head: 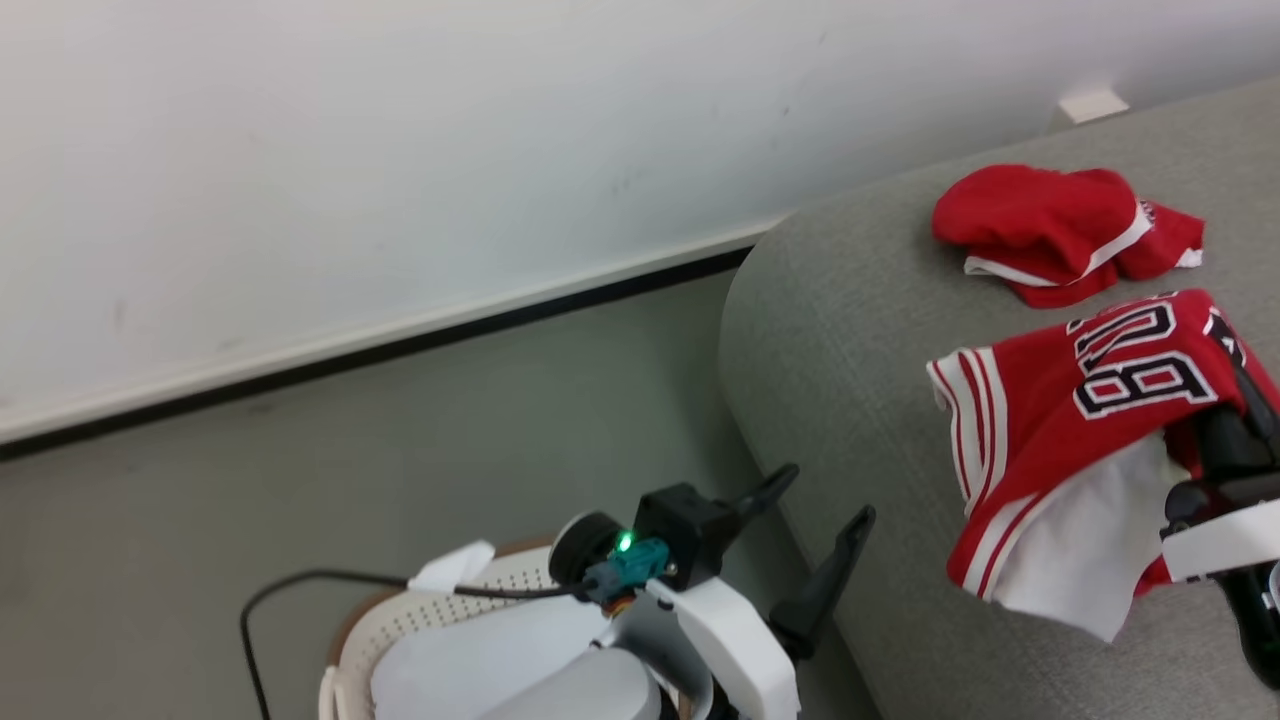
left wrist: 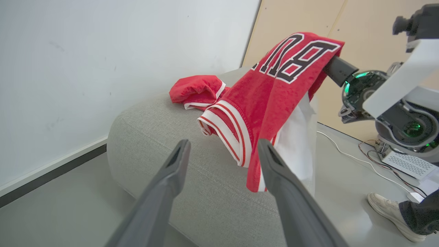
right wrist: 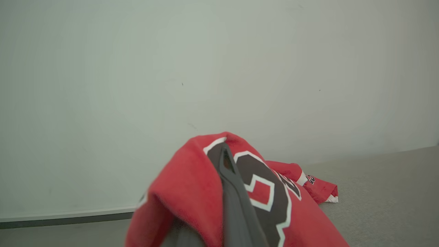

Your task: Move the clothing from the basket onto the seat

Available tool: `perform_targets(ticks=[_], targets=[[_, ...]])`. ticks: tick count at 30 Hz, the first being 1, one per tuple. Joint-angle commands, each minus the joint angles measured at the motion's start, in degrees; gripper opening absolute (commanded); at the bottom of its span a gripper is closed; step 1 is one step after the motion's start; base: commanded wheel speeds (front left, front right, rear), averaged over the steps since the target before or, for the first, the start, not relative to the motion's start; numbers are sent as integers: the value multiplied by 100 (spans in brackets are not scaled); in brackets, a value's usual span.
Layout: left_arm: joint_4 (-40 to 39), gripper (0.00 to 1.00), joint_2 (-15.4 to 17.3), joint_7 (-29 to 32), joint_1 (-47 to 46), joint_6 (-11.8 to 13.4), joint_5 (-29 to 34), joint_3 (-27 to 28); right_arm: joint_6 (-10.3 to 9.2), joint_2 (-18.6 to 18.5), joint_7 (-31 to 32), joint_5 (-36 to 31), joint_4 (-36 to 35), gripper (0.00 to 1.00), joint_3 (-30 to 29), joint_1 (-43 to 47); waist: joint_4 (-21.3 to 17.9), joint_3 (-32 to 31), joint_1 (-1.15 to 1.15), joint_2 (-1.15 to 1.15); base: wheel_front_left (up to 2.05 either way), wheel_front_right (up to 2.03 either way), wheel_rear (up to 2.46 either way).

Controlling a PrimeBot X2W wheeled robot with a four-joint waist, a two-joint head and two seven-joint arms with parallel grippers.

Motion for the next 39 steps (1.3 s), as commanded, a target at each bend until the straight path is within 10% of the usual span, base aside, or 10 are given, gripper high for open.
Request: perform_targets(ticks=[1, 11, 21, 34, 36, 37, 39], targets=[[-22, 100, 83, 40, -108, -22, 98, 13, -15, 31, -18, -34, -41, 0, -45, -113, 126, 302, 0, 0, 0, 0, 0], [-95, 100, 204, 325, -1342, -343, 607, -69, -15, -166, 286, -268, 372, 0, -1119, -2068, 719, 2006, 0, 0, 0, 0, 0], [-215, 100, -18, 104, -2139, -384, 908, 50, -15, -1116, 303, -1233, 1716, 0, -3331, -4220, 1412, 3340, 0, 0, 0, 0, 0], [-73, 100, 56, -62, -1929, -305, 833, 18, -15, -650, -16, -2645, 3736, 0, -5014, -3465, 1608, 3540, 0, 0, 0, 0, 0], [-26, 100, 82, -104, -1860, -292, 787, 40, -15, -392, -12, -2817, 3598, 35, -5028, -3271, 1575, 3417, 0, 0, 0, 0, 0], [3, 100, 94, -142, -1823, -289, 768, 40, -15, -307, -13, -2888, 3490, 100, -4994, -3177, 1560, 3345, 0, 0, 0, 0, 0], [64, 100, 100, -210, -1772, -284, 728, 61, -15, -190, -16, -2998, 3173, 100, -4942, -3026, 1533, 3197, 0, 0, 0, 0, 0]])
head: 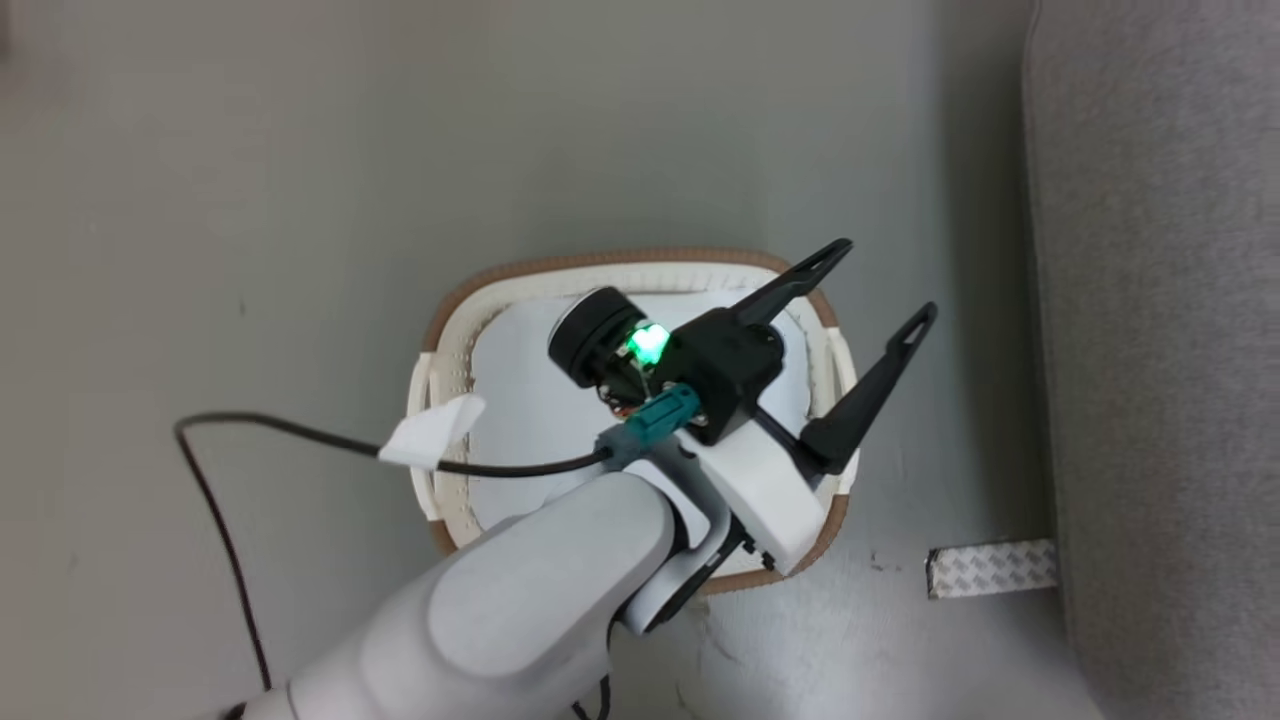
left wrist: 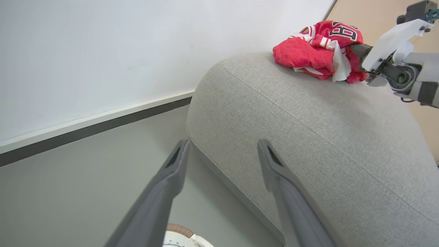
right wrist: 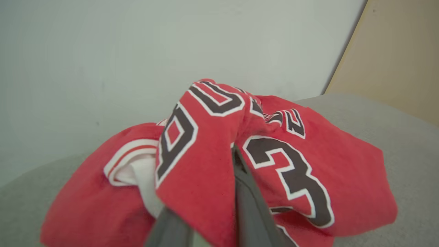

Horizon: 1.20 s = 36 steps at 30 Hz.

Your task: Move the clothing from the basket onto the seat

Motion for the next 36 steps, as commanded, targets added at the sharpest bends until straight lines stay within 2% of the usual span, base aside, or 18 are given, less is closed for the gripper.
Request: perform_targets(ticks=[1, 5, 11, 20, 23, 29, 36], targets=[[51, 100, 44, -76, 116, 3, -107, 33, -15, 42, -18, -55, -272, 100, 59, 167, -51, -220, -1, 0, 0, 0, 0], [175, 100, 89, -261, 365, 60, -246, 144, -15, 437, -9, -104, -1148, 100, 294, 822, -55, -692, -1, 0, 0, 0, 0], [474, 100, 247, -571, 953, 284, -470, 440, -15, 967, -11, -48, -2505, 100, 793, 2003, 57, -1631, -1, 0, 0, 0, 0], [692, 100, 544, -688, 2306, 531, -612, 1381, -14, 1858, -11, -133, -3824, 100, 1382, 3766, 309, -3018, -1, 0, 0, 0, 0], [687, 100, 604, -686, 2743, 563, -508, 1666, -14, 2040, -10, -148, -3877, 100, 1596, 4145, 342, -3313, -1, 0, 0, 0, 0], [589, 100, 537, -689, 3798, 526, -121, 2593, -14, 2328, -11, -229, -3793, 100, 2091, 5030, 429, -3885, -1, 0, 0, 0, 0], [559, 100, 304, -689, 4693, 151, 462, 3436, -16, 2448, -11, -446, -3480, 100, 2592, 5625, 441, -4204, -1, 0, 0, 0, 0]])
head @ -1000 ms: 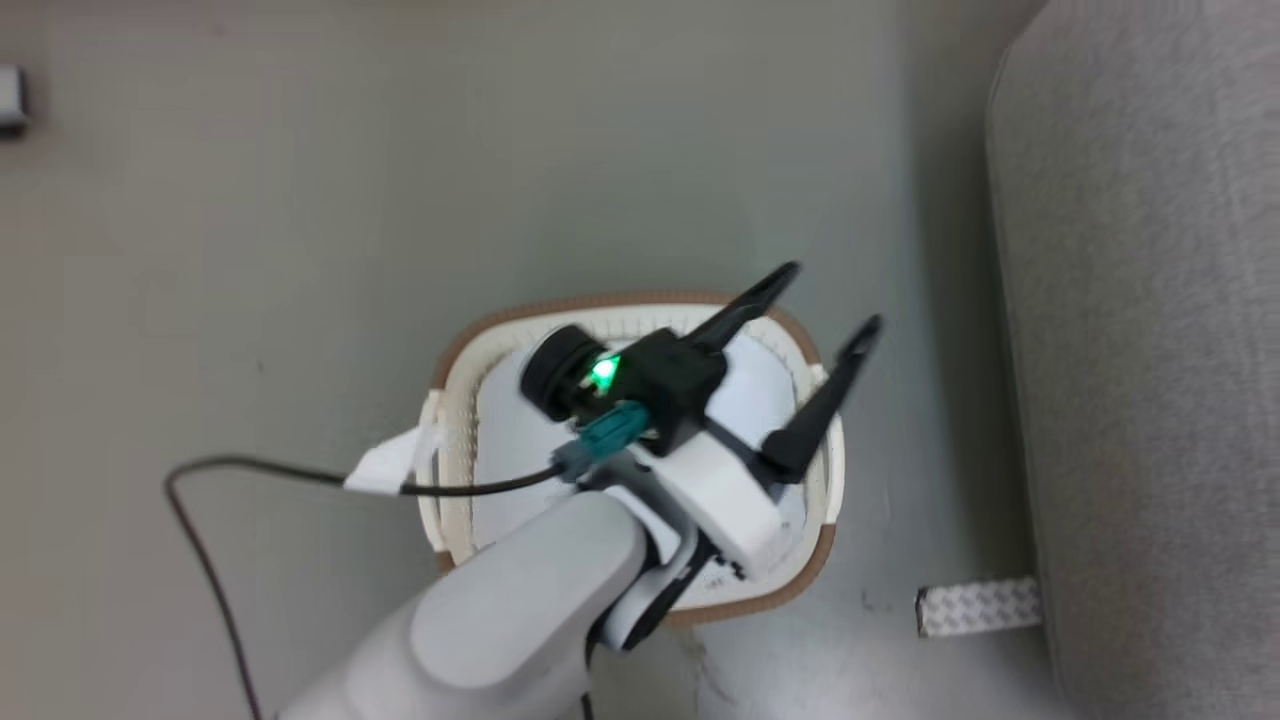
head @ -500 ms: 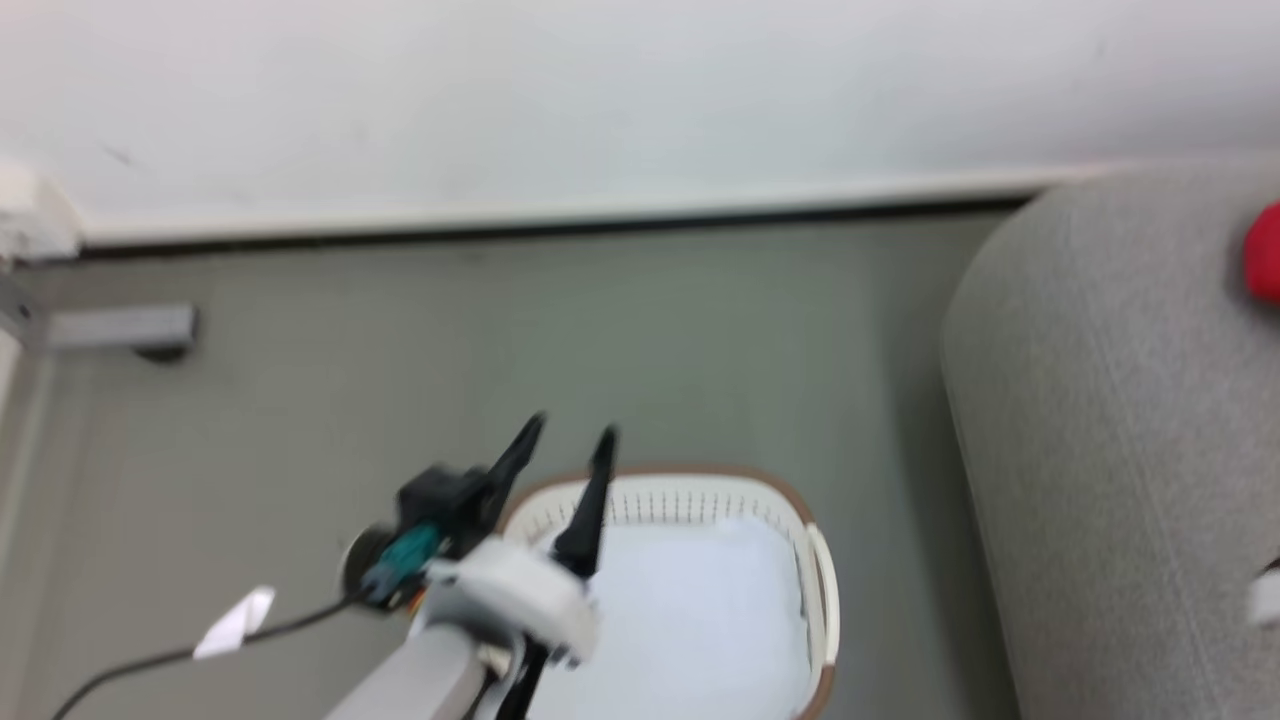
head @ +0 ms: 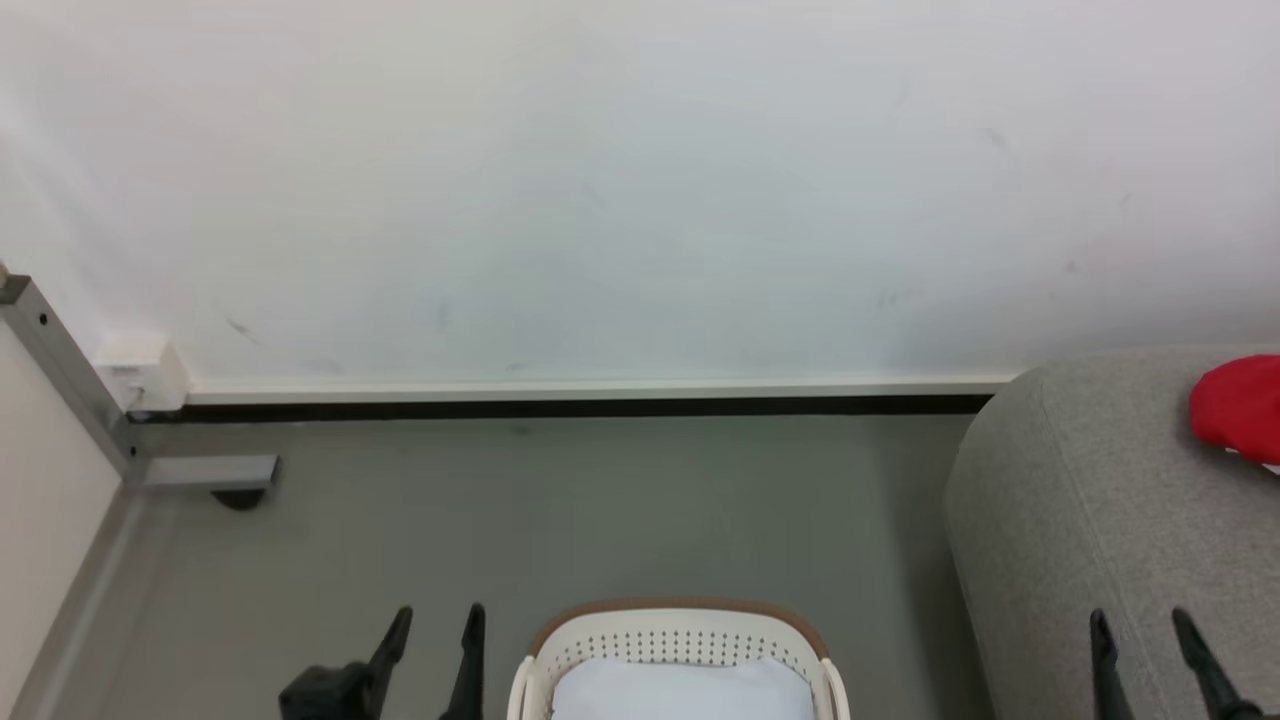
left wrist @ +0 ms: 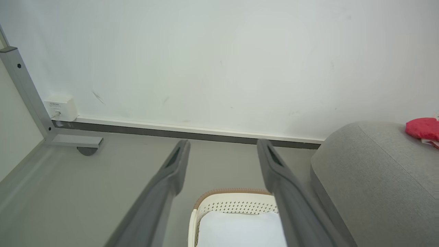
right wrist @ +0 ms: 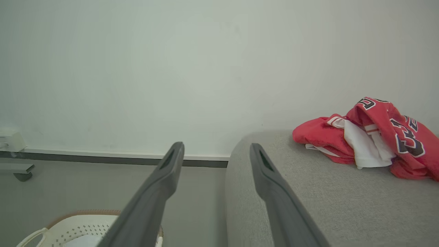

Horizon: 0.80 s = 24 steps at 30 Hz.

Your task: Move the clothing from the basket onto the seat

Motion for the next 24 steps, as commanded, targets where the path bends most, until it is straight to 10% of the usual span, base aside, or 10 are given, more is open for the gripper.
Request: perform_targets(ticks=[1, 24], targets=[[-10, 100, -25, -1, 102, -48, 85, 74, -17, 1, 2, -62, 37, 100, 10, 82, 5, -91, 2, 0, 0, 0, 0], [-8, 100, -757, -2, 572, -1228, 1360, 1447, -16, 3, 2, 148, 389, 100, 305, 163, -65, -197, 2, 0, 0, 0, 0]])
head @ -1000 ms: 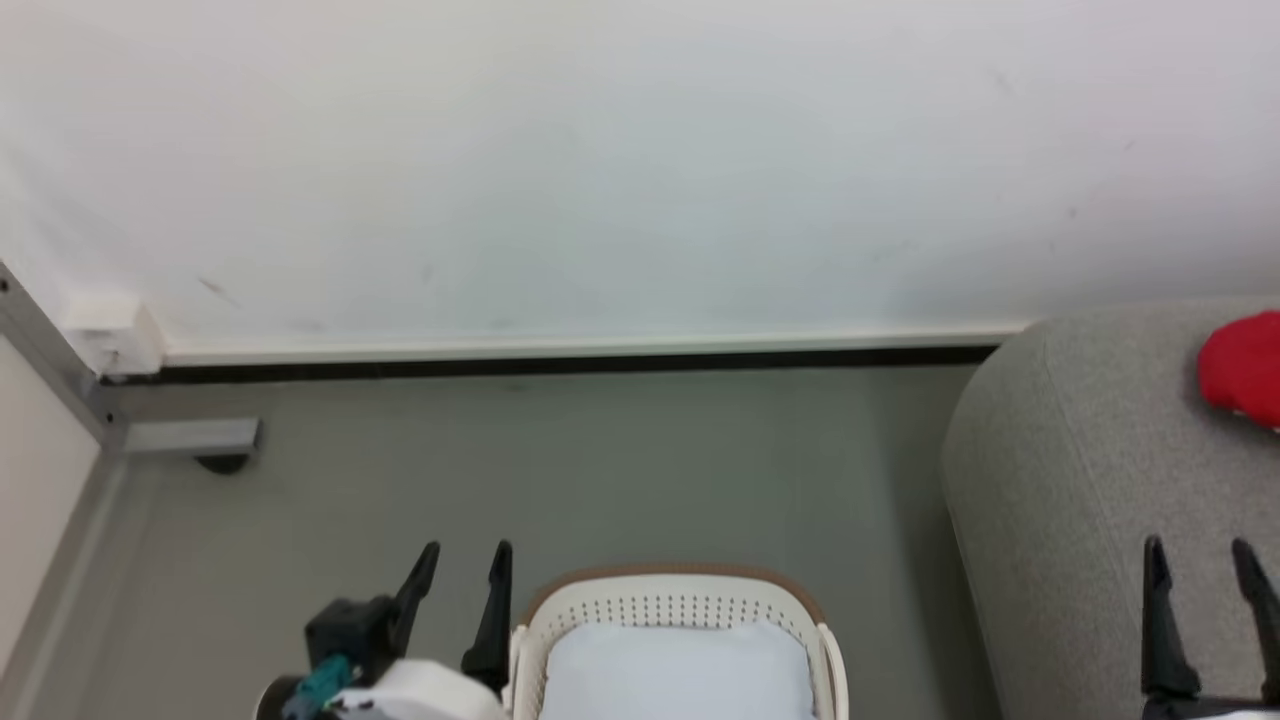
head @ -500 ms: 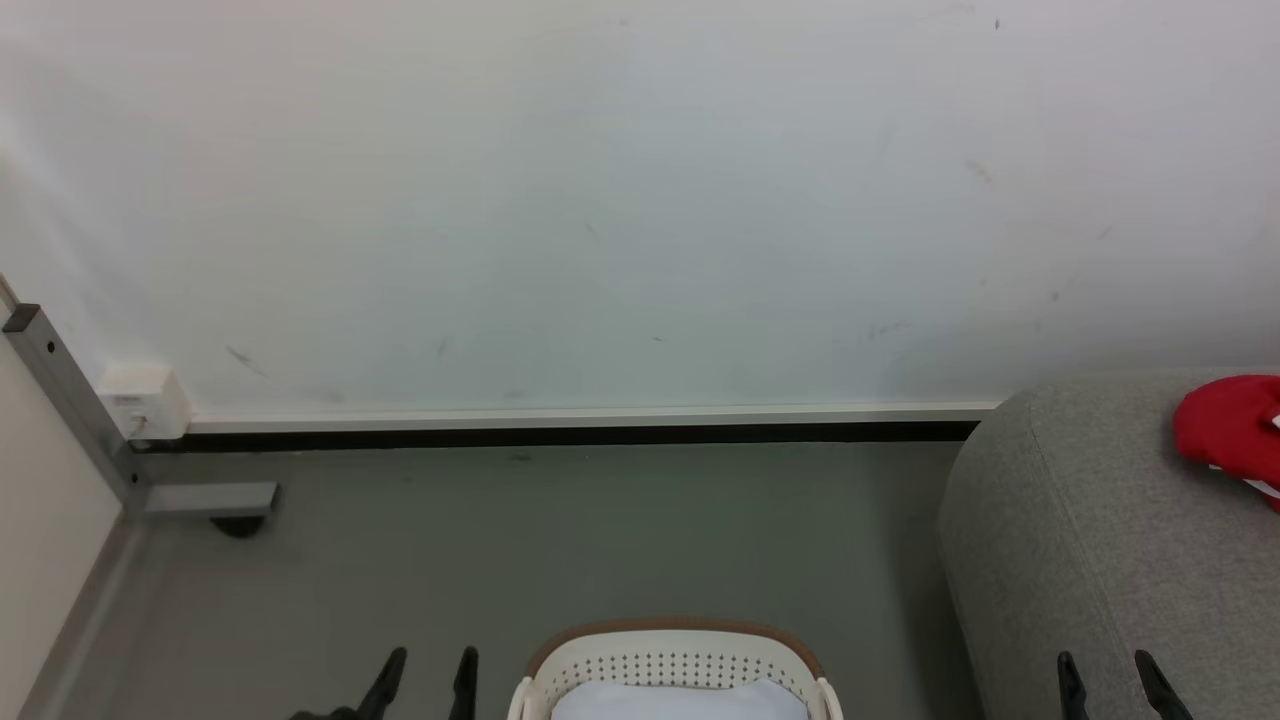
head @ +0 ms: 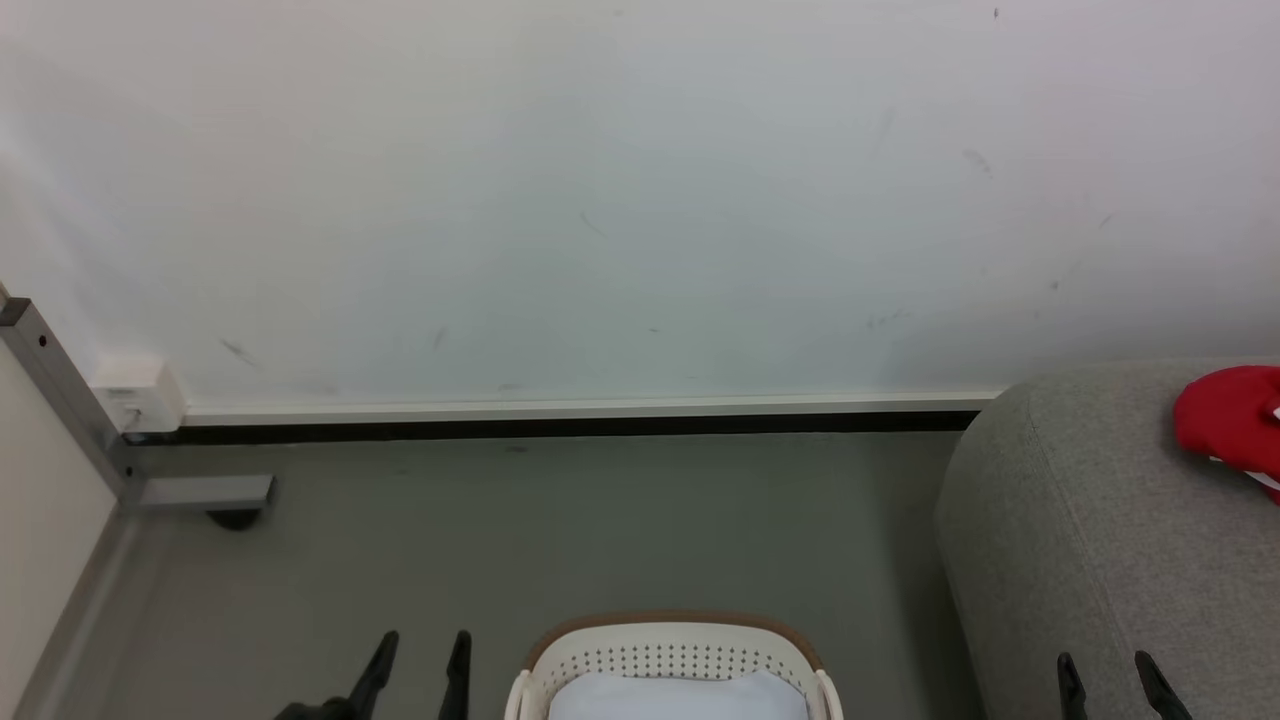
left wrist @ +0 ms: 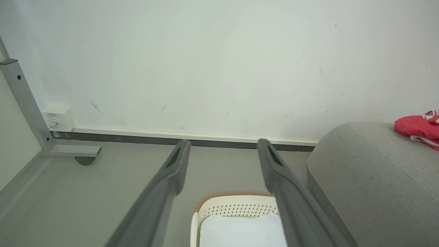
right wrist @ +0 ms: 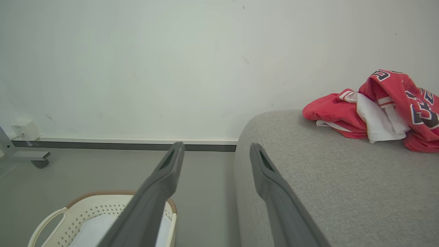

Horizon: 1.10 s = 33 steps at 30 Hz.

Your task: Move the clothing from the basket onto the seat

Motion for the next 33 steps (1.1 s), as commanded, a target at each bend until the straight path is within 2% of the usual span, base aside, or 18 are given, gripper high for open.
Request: perform_targets(ticks=[1, 15, 16, 20, 33], targets=[[-6, 100, -25, -2, -26, -28, 39, 42, -15, -11, 2, -32, 17, 100, 8, -88, 6, 18, 1, 0, 0, 0, 0], [88, 100, -104, -2, -162, -170, 137, 224, -15, -11, 2, -51, 109, 100, 201, -259, 27, 127, 1, 0, 0, 0, 0], [80, 0, -115, 0, -126, -167, 134, 210, 0, 0, 0, -36, 101, 0, 203, -210, 27, 127, 1, 0, 0, 0, 0], [260, 0, -142, 21, -27, -175, 93, 189, 1, 39, 23, 8, 262, 0, 187, -125, 27, 129, 1, 0, 0, 0, 0], [176, 0, -136, 406, -172, -205, -1322, 417, -1, 28, 407, 1497, 156, 0, 99, -312, 23, 169, 1, 0, 0, 0, 0]])
